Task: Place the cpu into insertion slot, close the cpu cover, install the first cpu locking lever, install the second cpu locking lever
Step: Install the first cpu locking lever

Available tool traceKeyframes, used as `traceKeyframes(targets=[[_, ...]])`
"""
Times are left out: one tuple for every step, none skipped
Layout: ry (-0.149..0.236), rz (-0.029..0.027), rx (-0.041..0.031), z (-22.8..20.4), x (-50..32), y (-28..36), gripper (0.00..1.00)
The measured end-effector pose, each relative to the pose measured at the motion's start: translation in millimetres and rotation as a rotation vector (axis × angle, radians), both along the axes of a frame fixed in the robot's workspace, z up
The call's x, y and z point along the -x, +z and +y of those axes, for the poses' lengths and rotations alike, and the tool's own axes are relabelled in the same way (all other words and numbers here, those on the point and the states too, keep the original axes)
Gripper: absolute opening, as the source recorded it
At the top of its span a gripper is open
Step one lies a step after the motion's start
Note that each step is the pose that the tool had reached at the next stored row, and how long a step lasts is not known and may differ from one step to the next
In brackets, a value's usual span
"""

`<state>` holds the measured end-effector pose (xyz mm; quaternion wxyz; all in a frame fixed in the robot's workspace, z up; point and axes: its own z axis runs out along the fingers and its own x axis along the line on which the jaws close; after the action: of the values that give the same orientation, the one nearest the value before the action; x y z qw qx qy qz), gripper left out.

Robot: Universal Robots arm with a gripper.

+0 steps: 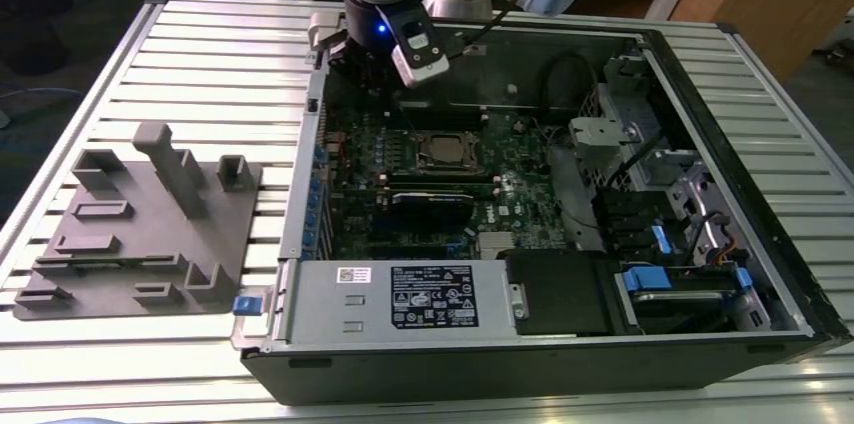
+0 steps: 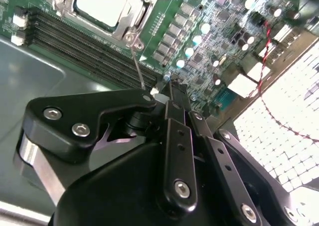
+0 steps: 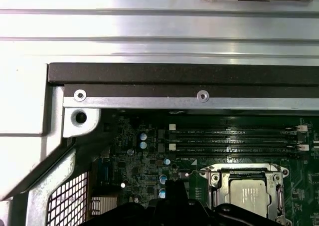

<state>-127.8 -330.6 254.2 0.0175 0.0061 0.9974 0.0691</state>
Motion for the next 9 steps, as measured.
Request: traceKeyframes(targets=[[0.0, -0.0001, -0.0157, 0.0, 0.0, 0.0, 0.11], [0.0, -0.0002, -0.0247, 0.0, 0.0, 0.0, 0.11], [0.0, -0.0002, -0.0257, 0.0, 0.0, 0.0, 0.11], [0.0, -0.0001, -0.0257, 0.0, 0.0, 0.0, 0.11], [0.0, -0.0001, -0.0258, 0.0, 0.0, -0.1, 0.11], [0.0, -0.0003, -0.0261, 0.0, 0.1, -0.6, 0.11], [0.0, -0.0002, -0.0259, 0.0, 0.1, -1.3, 0.11], [0.0, -0.0001, -0.0259, 0.0, 0.1, -2.2, 0.11], [0.0, -0.0002, -0.0259, 0.0, 0.1, -3.1, 0.11]])
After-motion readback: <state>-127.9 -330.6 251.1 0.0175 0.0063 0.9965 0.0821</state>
